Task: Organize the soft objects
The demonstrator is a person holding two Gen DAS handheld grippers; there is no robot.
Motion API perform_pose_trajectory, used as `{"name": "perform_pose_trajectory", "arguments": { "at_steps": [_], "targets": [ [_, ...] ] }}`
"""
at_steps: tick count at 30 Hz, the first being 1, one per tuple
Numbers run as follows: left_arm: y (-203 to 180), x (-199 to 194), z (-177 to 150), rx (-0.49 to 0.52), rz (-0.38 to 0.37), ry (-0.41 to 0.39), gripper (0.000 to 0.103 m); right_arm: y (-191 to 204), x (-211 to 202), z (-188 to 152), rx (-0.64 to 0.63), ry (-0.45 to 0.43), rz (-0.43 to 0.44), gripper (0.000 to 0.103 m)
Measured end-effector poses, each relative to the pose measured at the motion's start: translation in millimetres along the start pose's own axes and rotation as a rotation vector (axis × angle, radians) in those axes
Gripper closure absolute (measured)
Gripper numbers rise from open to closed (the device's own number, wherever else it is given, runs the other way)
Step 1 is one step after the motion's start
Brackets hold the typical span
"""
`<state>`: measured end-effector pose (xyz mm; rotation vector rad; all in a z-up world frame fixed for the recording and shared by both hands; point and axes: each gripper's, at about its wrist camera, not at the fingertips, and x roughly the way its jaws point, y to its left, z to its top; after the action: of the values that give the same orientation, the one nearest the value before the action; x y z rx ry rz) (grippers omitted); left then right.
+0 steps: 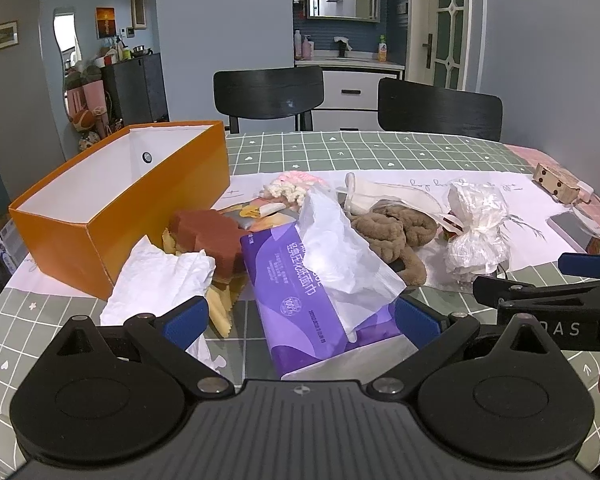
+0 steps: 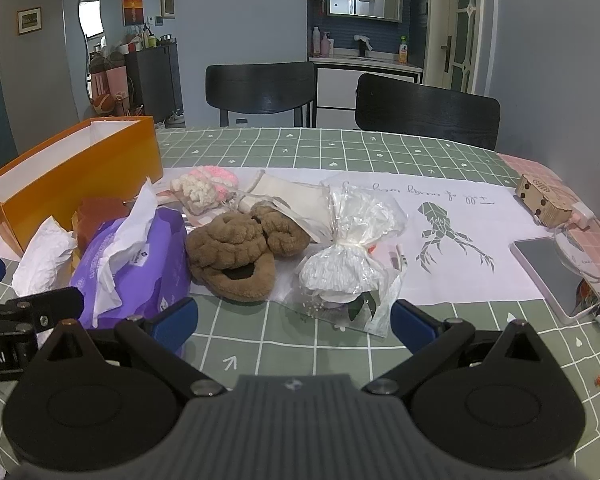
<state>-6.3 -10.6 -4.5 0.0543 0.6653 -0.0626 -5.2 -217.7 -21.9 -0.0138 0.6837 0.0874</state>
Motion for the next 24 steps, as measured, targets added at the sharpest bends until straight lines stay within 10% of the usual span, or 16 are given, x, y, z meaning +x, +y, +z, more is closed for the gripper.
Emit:
{"name": "perform_pose_trajectory", "arguments": {
  "at_steps": [24],
  "targets": [
    [-1.4, -0.7, -0.9, 0.001, -0.003, 0.000, 0.000, 0.9, -1.6, 0.8, -0.001, -0.003, 0.000, 0.003]
  ]
}}
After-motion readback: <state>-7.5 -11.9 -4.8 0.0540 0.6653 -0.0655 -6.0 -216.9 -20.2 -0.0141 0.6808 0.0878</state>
